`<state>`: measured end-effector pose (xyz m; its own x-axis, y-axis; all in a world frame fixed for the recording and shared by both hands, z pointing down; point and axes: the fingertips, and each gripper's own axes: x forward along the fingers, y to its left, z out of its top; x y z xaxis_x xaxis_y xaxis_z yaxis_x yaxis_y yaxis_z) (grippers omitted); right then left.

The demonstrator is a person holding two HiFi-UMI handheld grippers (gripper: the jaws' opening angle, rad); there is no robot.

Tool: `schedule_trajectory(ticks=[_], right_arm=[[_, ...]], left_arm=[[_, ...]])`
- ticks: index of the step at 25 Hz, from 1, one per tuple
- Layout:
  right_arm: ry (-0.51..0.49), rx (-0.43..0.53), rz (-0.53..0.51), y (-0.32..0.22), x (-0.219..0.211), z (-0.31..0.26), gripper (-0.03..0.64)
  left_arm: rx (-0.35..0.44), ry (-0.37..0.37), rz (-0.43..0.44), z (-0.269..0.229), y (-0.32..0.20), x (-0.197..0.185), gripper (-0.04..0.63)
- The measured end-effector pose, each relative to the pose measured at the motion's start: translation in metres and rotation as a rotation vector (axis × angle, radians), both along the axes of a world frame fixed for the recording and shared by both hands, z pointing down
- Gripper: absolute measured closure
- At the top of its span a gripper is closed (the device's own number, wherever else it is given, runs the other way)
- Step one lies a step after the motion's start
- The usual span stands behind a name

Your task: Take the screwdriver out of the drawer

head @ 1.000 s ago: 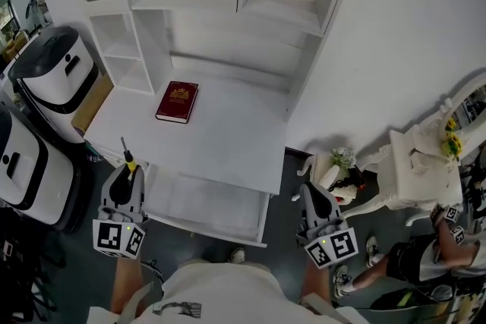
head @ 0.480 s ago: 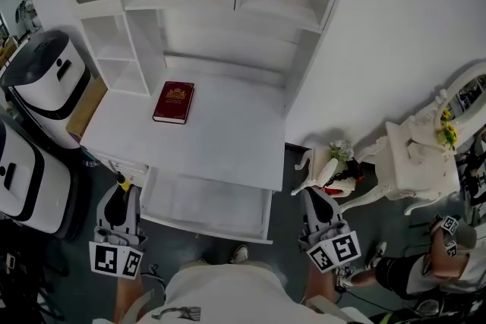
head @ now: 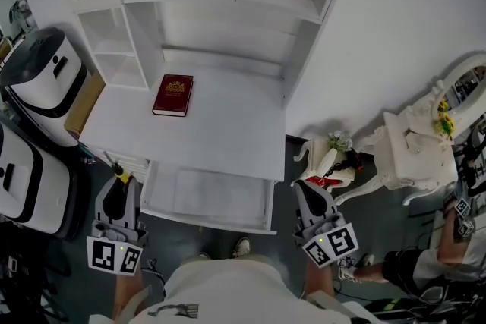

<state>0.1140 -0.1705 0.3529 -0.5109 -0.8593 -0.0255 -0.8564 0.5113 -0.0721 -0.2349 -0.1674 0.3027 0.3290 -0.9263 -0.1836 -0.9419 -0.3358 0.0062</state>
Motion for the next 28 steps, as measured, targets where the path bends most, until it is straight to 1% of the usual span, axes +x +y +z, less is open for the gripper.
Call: schedule_trajectory(ticks=[11, 21, 28], right_arm=[[0.005, -0.026, 0.02, 0.017, -0.009, 0.007, 0.607], [-0.007, -0.036, 0.029, 0.035, -0.023, 0.014, 0.607], [0.001, -0.03, 0.042, 0.049, -0.031, 0.018, 0.607]], left_arm=[[-0.019, 0.029, 0.034, 0.008, 0.002, -0.003, 0.509], [-0.027, 0.028, 0.063, 0.014, 0.014, -0.007, 0.509], [-0.012, 0.034, 0.088, 0.015, 0.022, -0.007, 0.509]])
